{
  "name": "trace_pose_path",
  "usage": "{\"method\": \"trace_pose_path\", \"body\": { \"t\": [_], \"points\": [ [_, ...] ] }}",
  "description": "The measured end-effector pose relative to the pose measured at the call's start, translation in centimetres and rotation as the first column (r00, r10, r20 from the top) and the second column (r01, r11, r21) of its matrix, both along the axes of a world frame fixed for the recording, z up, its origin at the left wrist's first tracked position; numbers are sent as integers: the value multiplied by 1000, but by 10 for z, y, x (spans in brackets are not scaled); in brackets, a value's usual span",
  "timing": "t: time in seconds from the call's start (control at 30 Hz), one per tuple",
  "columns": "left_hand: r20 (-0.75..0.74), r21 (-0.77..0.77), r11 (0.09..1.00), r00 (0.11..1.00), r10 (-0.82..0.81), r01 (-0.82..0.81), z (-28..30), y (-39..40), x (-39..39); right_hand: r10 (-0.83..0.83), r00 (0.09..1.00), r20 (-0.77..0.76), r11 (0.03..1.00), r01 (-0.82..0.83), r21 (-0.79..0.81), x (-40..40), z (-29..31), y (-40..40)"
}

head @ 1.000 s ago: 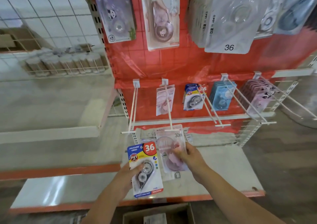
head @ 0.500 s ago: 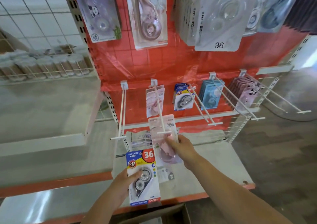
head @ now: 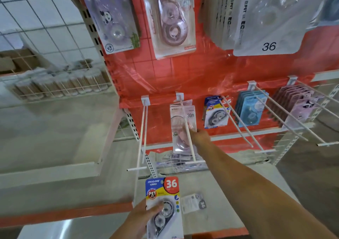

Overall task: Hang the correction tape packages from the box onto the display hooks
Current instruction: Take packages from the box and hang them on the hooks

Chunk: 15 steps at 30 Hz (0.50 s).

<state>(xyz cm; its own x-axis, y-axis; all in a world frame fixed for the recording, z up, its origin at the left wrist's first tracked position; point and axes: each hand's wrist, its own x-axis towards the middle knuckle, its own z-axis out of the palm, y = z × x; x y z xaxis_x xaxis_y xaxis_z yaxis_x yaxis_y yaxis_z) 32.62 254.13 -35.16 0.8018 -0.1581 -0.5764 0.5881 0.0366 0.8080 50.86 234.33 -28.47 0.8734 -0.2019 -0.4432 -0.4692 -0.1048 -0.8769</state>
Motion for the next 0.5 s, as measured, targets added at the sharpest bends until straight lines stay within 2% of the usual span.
{"method": "trace_pose_path", "body": {
  "t": [0.13, 0.3, 0.5],
  "points": [
    [29, 63, 997, 999, -43, 41, 3, -4, 6, 0, 999, 42, 999, 2, -33, 3, -5, 1],
    [-6, 98, 992, 996, -84, 84, 14, -22, 7, 119, 990, 76, 957, -94, -274, -34, -12, -25],
    [26, 92, 993, 996, -84, 81, 17, -66, 9, 287, 956, -67, 726, -263, -636, -91, -8, -93]
  ]
}}
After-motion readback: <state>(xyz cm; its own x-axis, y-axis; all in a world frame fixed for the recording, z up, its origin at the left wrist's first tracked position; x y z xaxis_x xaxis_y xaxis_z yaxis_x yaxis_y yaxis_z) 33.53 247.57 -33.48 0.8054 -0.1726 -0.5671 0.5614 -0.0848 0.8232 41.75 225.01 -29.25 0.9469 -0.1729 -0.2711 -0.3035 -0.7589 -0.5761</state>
